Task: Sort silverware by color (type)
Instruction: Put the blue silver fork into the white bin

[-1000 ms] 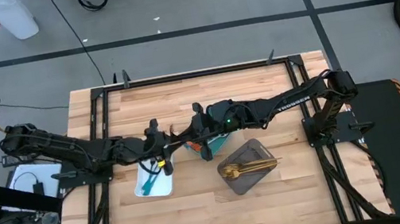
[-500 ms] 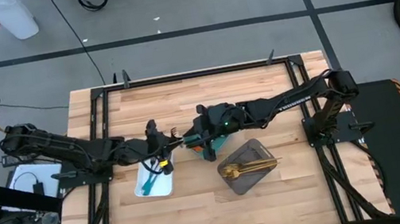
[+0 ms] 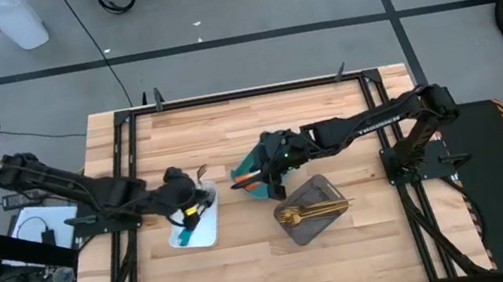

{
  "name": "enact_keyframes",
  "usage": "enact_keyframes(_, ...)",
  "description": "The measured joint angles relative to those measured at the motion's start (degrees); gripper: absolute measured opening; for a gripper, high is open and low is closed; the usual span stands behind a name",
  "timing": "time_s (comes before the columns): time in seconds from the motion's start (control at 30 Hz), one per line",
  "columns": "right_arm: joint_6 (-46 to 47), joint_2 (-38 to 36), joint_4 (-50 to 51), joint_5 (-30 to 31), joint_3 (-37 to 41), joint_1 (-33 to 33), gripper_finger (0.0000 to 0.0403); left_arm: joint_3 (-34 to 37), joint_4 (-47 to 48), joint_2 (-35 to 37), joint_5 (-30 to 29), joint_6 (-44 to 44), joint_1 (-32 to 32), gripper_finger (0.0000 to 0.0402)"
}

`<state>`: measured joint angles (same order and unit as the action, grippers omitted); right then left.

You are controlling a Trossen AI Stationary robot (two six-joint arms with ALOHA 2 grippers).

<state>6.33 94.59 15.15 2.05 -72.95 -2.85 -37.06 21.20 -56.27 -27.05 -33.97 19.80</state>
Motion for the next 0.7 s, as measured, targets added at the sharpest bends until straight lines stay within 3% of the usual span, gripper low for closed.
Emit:
enact_keyframes(0.23, 0.1, -3.6, 3.9, 0.0, 0.0, 1.6, 0.0133, 0.0, 7.8, 1.3, 6.1, -11.8, 3.1, 0.0037)
enact_keyframes(0.7, -3.2, -9.7, 9.9, 5.2, 0.0, 4.6, 0.0132, 0.0, 15.0, 1.3, 12.0, -19.5, 4.2, 0.0037)
